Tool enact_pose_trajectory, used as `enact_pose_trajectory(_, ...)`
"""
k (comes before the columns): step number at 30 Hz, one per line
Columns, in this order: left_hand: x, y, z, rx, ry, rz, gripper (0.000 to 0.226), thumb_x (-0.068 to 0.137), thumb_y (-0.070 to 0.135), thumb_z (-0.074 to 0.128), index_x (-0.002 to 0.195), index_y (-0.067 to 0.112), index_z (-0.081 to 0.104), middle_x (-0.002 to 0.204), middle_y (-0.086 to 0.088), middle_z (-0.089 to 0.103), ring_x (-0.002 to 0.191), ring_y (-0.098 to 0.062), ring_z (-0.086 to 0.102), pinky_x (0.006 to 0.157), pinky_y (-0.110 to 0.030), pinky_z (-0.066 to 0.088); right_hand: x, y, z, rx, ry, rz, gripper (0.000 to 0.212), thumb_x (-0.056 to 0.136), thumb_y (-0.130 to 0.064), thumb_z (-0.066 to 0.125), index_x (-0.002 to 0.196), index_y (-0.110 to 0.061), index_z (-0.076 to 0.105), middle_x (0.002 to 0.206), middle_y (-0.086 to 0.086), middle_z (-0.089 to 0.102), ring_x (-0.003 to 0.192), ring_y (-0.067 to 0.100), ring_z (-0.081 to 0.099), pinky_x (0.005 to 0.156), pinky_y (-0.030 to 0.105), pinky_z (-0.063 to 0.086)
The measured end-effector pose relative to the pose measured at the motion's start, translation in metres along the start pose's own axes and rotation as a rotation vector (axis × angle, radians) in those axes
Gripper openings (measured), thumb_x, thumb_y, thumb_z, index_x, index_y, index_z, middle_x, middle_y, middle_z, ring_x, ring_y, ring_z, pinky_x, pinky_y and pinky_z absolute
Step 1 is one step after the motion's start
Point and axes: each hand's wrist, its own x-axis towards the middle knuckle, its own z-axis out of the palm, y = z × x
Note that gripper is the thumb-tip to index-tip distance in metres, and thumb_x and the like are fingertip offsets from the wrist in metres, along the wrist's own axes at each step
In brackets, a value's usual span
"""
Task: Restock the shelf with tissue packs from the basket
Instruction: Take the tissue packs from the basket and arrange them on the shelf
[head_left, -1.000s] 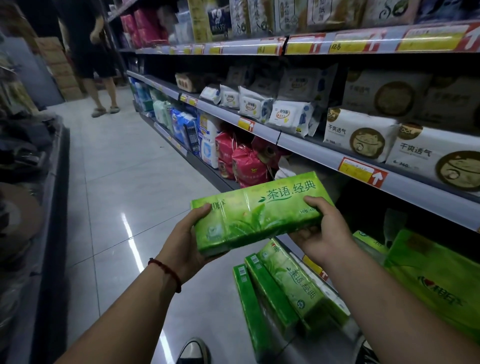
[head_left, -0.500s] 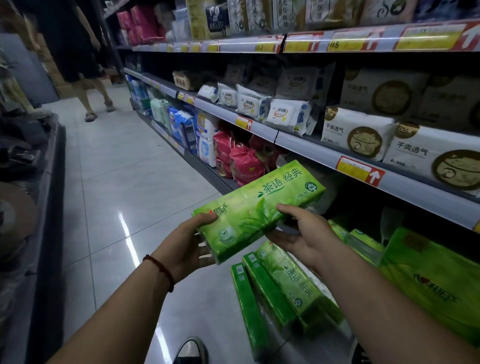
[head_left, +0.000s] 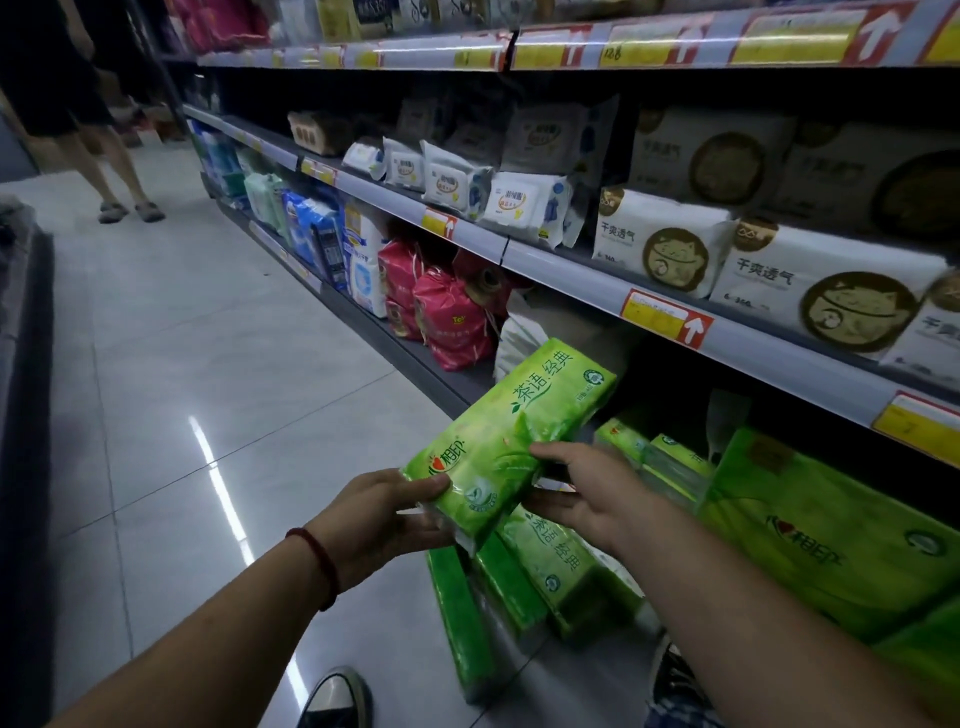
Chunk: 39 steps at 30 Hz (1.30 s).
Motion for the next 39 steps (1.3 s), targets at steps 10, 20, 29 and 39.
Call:
enact_pose_trajectory(10,0.096,-0.039,0.060,-0.006,-0.072,-0.112,0.031,0.085,0.005,0.071,0.111,-0.010,0.064,0.096,-0.025,0.076,0.074,-0.034,0.077,0.069,-0.042,0.066,0.079,0.001,-0.069,-0.101,0.157,-0.004,0.016,0.097,-0.015,0.065,0.111,-0.007,0.062,0.094,0.012,0.066,0.081,0.032,0.066,0.076,0.045,0.058)
enact_pose_trajectory(20,0.197,-0.099,0.091,-0.102,-0.023,-0.182,0.037,0.085,0.005,0.076,0.117,-0.003,0.059,0.087,-0.020,0.073,0.074,-0.037,0.076,0.065,-0.043,0.065,0.161,0.019,-0.125,-0.064,0.218,0.018,0.017,0.095,-0.017,0.068,0.111,-0.015,0.064,0.104,0.011,0.072,0.098,0.033,0.070,0.093,0.056,0.058)
enact_pose_trajectory(29,0.225,-0.102,0.094,0.123,0.028,-0.201,0.041,0.087,0.035,0.080,0.118,0.011,0.070,0.121,-0.008,0.067,0.090,-0.022,0.066,0.058,-0.026,0.058,0.182,0.047,-0.126,-0.136,0.210,0.178,0.039,0.094,-0.045,0.069,0.120,-0.015,0.063,0.107,0.014,0.073,0.088,0.035,0.075,0.073,0.043,0.063)
enact_pose_trajectory(39,0.260,-0.108,0.139,-0.154,0.130,-0.019,0.056,0.085,-0.009,0.074,0.134,-0.002,0.049,0.117,-0.027,0.065,0.089,-0.033,0.076,0.074,-0.034,0.065,0.212,0.047,-0.117,0.171,0.327,0.149,0.043,0.090,-0.041,0.076,0.117,-0.008,0.066,0.112,0.019,0.073,0.077,0.032,0.071,0.054,0.034,0.060)
